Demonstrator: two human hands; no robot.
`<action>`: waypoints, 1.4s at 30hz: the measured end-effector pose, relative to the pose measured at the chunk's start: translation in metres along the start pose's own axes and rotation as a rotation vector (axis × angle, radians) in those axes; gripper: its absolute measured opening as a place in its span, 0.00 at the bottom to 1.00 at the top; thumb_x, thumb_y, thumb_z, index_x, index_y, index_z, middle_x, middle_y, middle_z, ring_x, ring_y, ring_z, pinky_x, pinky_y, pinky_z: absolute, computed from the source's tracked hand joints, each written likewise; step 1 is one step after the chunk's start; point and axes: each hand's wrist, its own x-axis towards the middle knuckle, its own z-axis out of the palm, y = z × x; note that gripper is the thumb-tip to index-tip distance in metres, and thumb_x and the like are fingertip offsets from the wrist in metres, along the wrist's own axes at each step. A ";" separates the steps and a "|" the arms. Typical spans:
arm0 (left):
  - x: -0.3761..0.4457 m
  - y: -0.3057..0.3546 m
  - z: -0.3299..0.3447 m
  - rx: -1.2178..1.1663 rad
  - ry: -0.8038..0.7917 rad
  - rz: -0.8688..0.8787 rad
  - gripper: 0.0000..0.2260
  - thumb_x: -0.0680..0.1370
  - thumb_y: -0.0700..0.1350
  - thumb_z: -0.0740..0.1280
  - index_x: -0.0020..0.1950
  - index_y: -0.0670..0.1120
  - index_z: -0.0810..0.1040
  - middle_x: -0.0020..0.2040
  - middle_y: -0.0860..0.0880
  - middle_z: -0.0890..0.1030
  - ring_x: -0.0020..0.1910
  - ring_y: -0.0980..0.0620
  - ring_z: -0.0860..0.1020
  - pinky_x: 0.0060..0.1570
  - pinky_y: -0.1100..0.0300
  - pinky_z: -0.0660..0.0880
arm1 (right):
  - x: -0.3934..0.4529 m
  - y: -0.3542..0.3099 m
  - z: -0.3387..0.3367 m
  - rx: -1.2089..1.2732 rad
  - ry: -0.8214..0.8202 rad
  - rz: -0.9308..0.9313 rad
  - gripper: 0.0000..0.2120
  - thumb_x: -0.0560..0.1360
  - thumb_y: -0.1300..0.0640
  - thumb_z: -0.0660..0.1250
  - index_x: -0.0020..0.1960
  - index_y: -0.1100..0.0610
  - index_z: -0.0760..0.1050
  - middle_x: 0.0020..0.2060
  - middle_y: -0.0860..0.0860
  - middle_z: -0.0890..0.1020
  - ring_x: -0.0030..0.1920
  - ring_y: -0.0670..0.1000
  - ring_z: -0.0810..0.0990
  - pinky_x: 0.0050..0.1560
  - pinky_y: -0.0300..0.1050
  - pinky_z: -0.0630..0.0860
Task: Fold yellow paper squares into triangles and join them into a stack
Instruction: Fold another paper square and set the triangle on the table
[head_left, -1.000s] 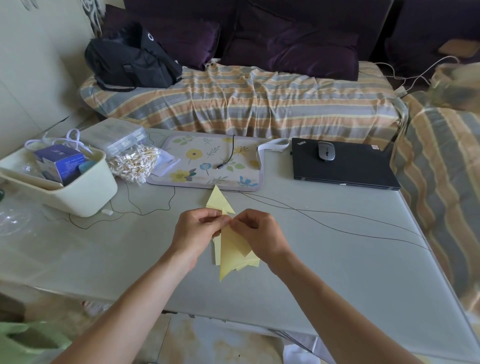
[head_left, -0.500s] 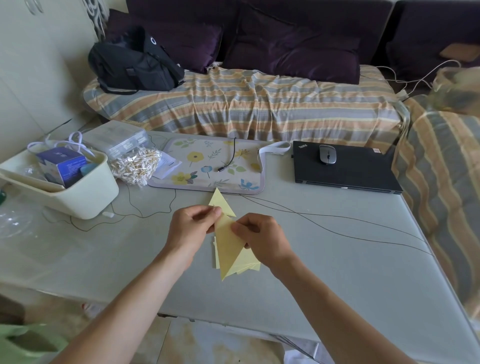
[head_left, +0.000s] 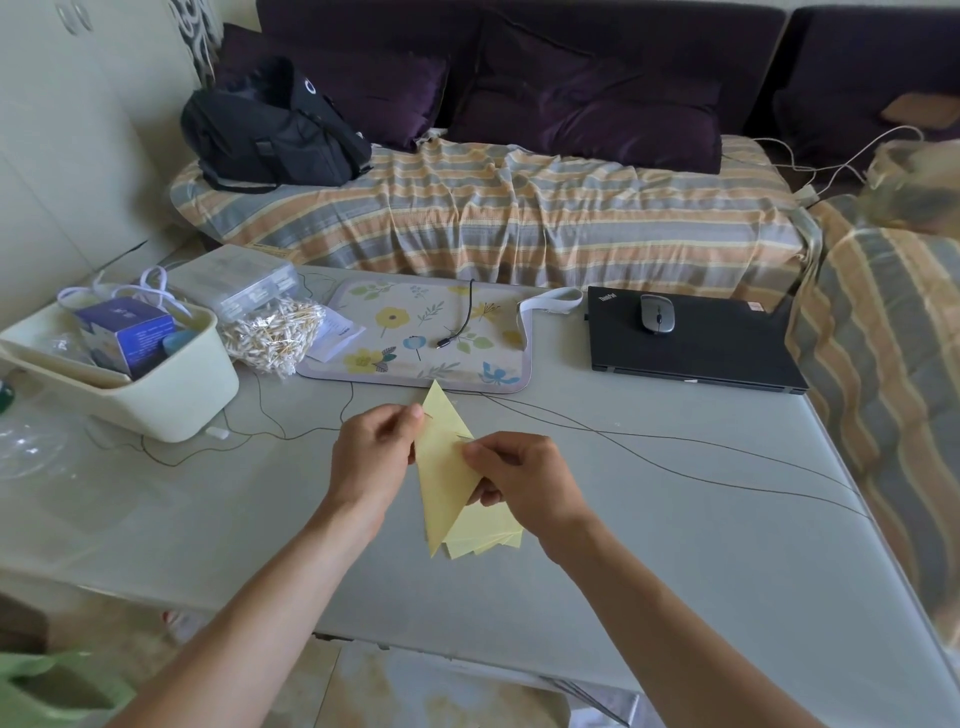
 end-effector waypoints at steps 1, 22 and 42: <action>0.000 -0.001 0.000 0.023 -0.004 0.012 0.12 0.81 0.48 0.69 0.41 0.44 0.83 0.41 0.39 0.84 0.38 0.47 0.80 0.47 0.53 0.80 | 0.000 0.000 0.000 0.002 0.002 -0.002 0.08 0.80 0.58 0.68 0.46 0.57 0.84 0.33 0.57 0.85 0.35 0.51 0.83 0.40 0.43 0.77; -0.011 0.003 -0.001 -0.025 -0.374 -0.185 0.14 0.75 0.30 0.70 0.57 0.42 0.82 0.50 0.44 0.87 0.54 0.42 0.85 0.57 0.51 0.82 | 0.010 0.015 -0.004 -0.106 0.164 0.022 0.06 0.78 0.54 0.69 0.43 0.51 0.83 0.34 0.50 0.84 0.31 0.48 0.78 0.47 0.55 0.81; -0.009 -0.007 0.004 0.184 -0.171 0.031 0.14 0.72 0.53 0.78 0.50 0.52 0.76 0.39 0.50 0.81 0.37 0.53 0.79 0.39 0.57 0.75 | 0.001 0.008 0.005 -0.261 0.046 -0.076 0.11 0.81 0.43 0.63 0.50 0.44 0.83 0.34 0.37 0.80 0.38 0.40 0.77 0.43 0.40 0.74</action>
